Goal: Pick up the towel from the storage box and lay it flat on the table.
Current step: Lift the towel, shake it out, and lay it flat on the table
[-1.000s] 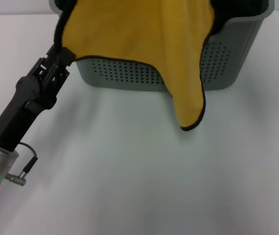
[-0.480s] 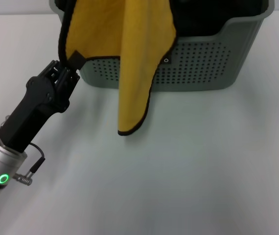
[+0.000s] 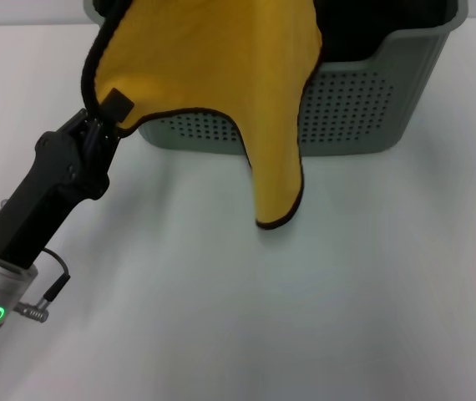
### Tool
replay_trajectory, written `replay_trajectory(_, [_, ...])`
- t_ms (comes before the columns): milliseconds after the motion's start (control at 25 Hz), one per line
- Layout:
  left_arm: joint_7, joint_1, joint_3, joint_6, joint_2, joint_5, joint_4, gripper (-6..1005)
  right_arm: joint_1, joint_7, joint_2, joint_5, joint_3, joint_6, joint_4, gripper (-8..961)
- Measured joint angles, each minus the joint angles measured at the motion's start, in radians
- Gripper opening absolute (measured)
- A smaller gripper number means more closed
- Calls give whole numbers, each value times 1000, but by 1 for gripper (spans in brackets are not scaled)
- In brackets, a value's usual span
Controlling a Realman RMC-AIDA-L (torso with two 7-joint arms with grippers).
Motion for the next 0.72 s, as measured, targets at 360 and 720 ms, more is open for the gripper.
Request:
replay_trajectory(360, [2, -7, 0, 8, 2, 35, -2, 73, -1, 1, 2, 2, 3, 0, 4, 13])
replay_trajectory(720, [3, -11, 0, 7, 3, 56, -4, 129, 4, 2, 2, 4, 5, 0, 4, 16])
